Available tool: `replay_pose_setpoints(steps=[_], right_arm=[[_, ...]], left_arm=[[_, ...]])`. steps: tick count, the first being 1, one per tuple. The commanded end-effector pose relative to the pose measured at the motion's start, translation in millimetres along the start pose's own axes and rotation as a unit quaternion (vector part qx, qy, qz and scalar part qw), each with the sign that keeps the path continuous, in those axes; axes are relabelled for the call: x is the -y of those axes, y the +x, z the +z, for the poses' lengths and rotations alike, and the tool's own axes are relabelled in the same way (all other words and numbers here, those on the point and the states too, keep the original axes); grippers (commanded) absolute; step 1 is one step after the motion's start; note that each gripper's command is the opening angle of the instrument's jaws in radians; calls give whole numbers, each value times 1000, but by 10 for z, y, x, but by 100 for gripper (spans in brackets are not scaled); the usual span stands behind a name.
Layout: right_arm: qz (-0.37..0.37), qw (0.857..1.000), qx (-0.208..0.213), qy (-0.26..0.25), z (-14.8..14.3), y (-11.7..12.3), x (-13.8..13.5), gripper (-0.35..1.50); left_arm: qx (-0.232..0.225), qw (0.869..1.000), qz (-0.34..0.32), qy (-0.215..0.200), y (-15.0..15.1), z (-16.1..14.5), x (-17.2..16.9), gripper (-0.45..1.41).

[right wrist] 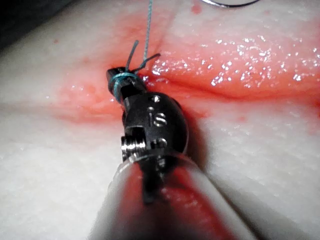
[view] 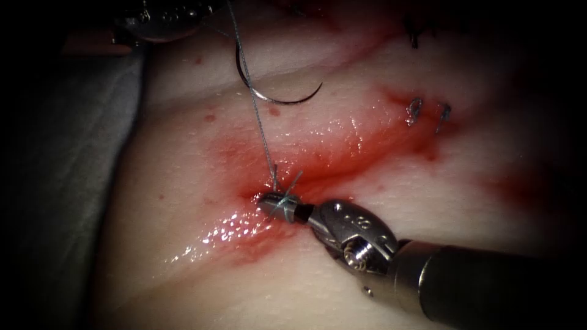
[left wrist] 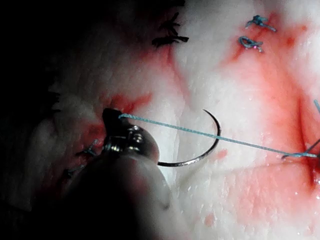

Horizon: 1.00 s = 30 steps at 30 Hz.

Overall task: Wound Closure
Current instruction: Pull tail downward through loops with right hand and pull up with left needle holder to tighten

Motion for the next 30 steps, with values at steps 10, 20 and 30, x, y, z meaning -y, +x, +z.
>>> replay_pose_setpoints(steps=[10,20,30], right_arm=[[-106,994,-7,-31,-24,-2,44,-35],[-167,985,8,-36,-5,-18,45,-35],[-175,984,5,-29,-4,-14,37,-35]], left_arm=[[0,1000,4,24,-13,29,23,-45],[-7,998,0,55,-17,48,45,-45],[-20,993,-23,116,-24,77,94,-45]])
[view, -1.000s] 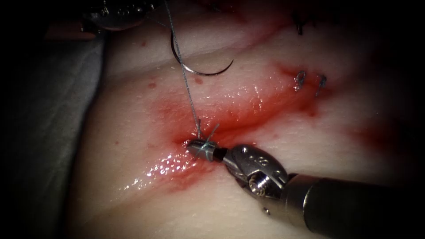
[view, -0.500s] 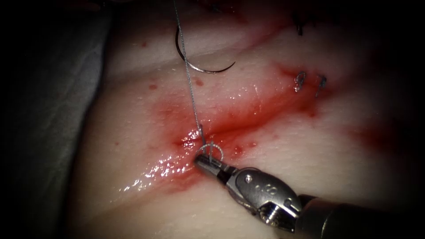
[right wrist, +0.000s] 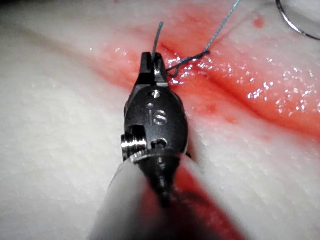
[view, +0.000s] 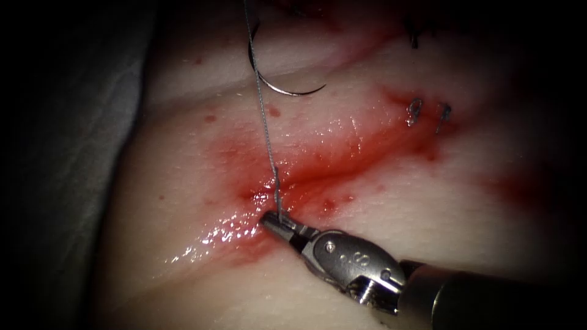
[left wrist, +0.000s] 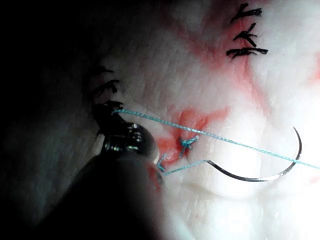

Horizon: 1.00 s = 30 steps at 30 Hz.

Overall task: Wound Closure
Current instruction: Pull tail downward through loops with right hand and pull up with left needle holder to tighten

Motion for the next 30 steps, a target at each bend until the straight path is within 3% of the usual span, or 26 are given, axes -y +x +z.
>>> replay_pose_setpoints(steps=[1,17,24,30], right_arm=[[-1,1000,0,2,6,-7,5,-35],[-22,999,31,38,-24,-33,45,-35],[-32,995,80,54,-35,-79,68,-35],[-36,994,85,61,-43,-80,81,-35]], left_arm=[[-2,1000,-2,5,0,11,3,-45],[6,999,-9,37,-1,52,51,-45],[9,999,-6,39,-3,60,57,-45],[11,999,-6,40,-5,63,60,-45]])
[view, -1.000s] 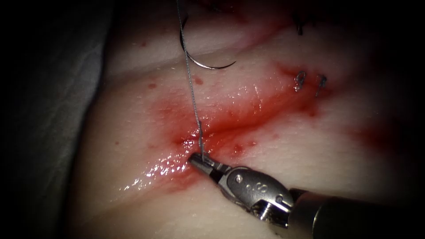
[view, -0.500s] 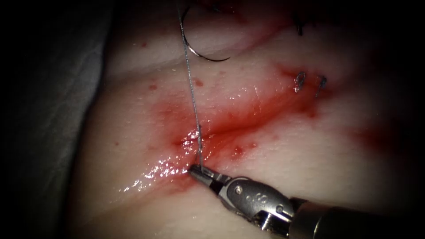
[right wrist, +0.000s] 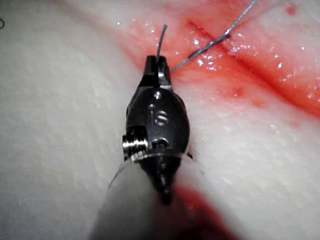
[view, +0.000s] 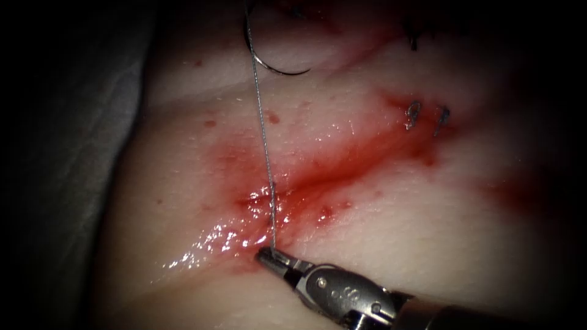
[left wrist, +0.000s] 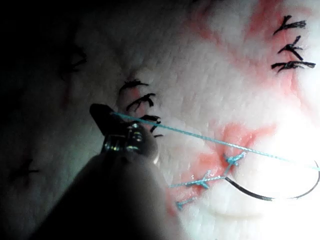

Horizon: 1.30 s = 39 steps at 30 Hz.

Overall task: Wound Closure
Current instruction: Pull tail downward through loops with right hand and pull up with left needle holder to tighten, then use left holder to create one loop clockwise around right jaws

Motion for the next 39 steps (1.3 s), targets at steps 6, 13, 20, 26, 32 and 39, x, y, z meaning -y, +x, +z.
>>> replay_pose_setpoints(steps=[6,13,20,26,32,39], right_arm=[[-5,1000,8,8,1,-6,23,-35],[3,1000,-19,8,2,4,9,-35],[-7,998,-56,9,-6,23,-8,116],[-3,998,-69,10,-9,29,-11,148],[10,994,-105,23,-23,46,-21,146],[45,988,-98,106,-46,101,-70,76]], left_arm=[[1,1000,0,1,1,9,-1,-45],[13,1000,-5,-19,6,-20,-29,-45],[24,997,-2,-79,27,-86,-73,-45],[12,995,3,-101,43,-151,-99,-45],[-9,993,7,-118,51,-211,-112,-45],[-33,988,27,-147,49,-276,-151,-45]])
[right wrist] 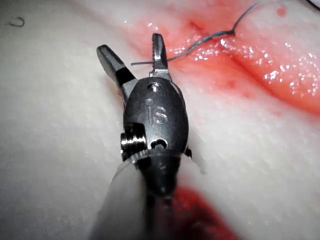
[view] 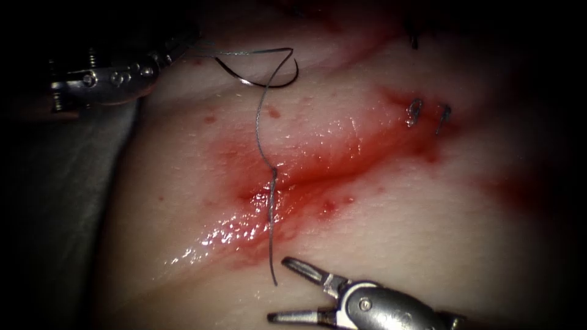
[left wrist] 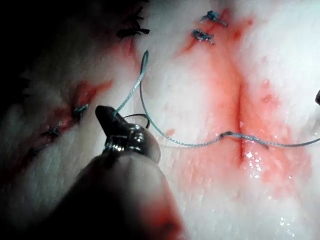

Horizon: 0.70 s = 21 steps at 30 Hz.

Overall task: Wound Closure
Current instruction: Use left holder to create one loop clockwise around right jaws

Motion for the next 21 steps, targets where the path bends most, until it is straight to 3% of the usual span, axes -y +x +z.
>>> replay_pose_setpoints(steps=[1,2,3,5,6,11,13,21], right_arm=[[4,1000,0,2,10,9,-10,67],[7,1000,1,3,11,15,-16,50],[11,1000,2,0,14,22,-25,19],[16,1000,2,-2,22,31,-39,-28],[18,1000,3,-3,28,34,-49,-35],[16,1000,4,5,72,34,-94,-35],[15,1000,-16,22,98,32,-114,-35],[35,997,-57,40,137,33,-140,-35]], left_arm=[[-4,1000,3,-5,-1,6,-9,-45],[-9,1000,6,-11,-1,5,-17,-45],[-14,1000,5,-13,-1,5,-23,-45],[-24,999,11,-23,-2,5,-38,-45],[-25,999,13,-26,-2,4,-44,-45],[-37,998,28,-46,-6,0,-80,-45],[-43,997,35,-61,-9,-2,-96,-45],[-49,993,52,-89,-19,-7,-128,-45]])
